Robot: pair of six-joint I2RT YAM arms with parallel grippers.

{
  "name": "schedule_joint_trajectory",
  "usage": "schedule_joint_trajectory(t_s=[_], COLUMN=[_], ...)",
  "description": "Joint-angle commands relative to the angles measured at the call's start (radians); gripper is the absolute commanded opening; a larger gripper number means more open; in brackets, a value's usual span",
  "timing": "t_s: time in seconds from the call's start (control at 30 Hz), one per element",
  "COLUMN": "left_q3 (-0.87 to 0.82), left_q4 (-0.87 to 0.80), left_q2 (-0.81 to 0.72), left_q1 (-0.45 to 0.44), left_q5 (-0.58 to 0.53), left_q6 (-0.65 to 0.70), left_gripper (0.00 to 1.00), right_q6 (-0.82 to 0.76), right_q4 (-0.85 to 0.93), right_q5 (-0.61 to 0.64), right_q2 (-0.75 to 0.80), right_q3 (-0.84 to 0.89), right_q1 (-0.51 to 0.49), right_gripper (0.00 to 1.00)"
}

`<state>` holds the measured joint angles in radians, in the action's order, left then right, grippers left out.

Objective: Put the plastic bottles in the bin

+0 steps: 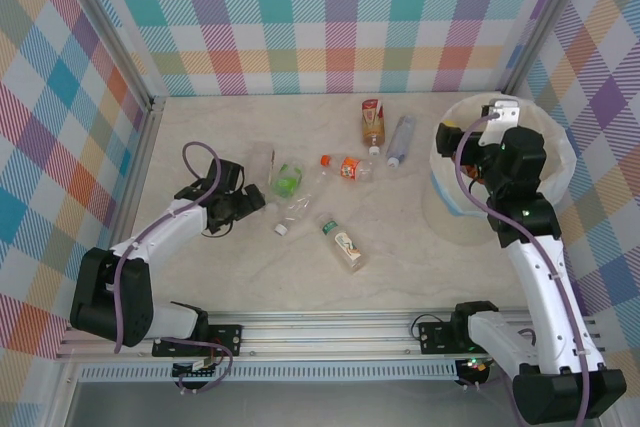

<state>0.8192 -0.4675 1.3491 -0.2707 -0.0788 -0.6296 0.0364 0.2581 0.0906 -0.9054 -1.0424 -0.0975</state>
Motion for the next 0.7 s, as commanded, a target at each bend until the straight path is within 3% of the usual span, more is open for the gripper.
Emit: schedule_joint_trajectory(t_s=[0.0,0.17,0.3,0.53,0.67], left_q3=[-0.004,0.023,0.034,0.111,0.133], left_q4=[0.007,-0.013,0.008,0.027,0.064], left_q2=[-0.016,0.021,0.069,0.192,0.241], left_q1=[0.024,0.025,0.027,0.027,0.027], left_q5=[0.071,0.097,0.133,0.186,0.140], left_q6=[0.046,0.078,0.126,0.228,0.280], left_gripper=[1.00,1.00,1.00,0.84,0.77], right_q6=[-0.023,-0.007,0.024,0.042,0.052], right_q4=[-0.087,-0.158,-0.201,-0.202,-0.206], right_q5=[-0.193,-0.371,-0.437,-0.453,-0.479], right_q2=[0.023,0.061,0.084,0.079,0.081], right_q3=[0.017,0.049,0.065,0.065,0.068], right_q1=[0.004,0.003,0.001,0.001,-0.001], right_gripper=[1.00,1.00,1.00,1.00,1.00])
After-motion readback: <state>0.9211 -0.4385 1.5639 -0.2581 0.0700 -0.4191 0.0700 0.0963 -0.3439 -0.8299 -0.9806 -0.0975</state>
